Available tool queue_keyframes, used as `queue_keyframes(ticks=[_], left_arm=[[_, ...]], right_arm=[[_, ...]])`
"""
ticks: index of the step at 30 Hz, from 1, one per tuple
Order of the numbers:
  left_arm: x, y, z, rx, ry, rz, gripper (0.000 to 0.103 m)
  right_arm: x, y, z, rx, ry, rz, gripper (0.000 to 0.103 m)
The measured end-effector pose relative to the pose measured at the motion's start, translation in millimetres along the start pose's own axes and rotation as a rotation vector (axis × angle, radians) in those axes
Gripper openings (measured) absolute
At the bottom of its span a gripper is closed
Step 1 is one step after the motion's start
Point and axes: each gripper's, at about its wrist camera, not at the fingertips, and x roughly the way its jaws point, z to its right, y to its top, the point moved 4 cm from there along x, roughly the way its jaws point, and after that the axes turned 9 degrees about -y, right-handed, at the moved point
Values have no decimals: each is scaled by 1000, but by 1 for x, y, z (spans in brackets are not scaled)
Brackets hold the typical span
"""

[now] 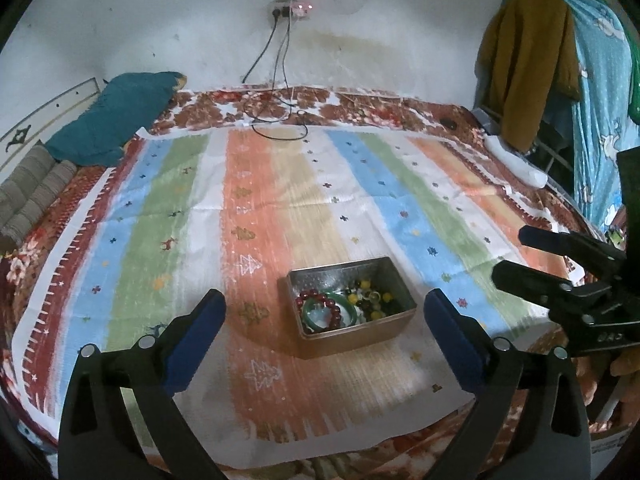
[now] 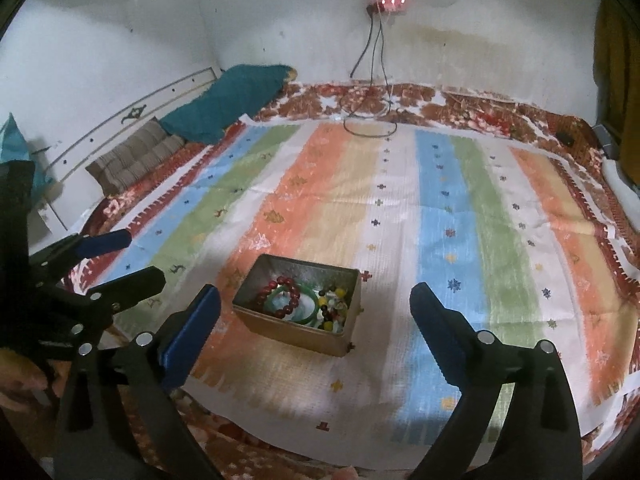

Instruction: Organize jewelry

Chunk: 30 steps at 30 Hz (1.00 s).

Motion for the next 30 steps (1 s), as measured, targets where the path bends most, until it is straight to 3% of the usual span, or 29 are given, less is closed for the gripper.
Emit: queue_keyframes(ticks=[14,30], left_arm=[[-8,0,11,69,33,57,97],[-8,0,13,80,45,57,97]], right_arm=[[-8,-2,-3,-3,11,28,97],[-10,-2,-2,8,16,39,97]])
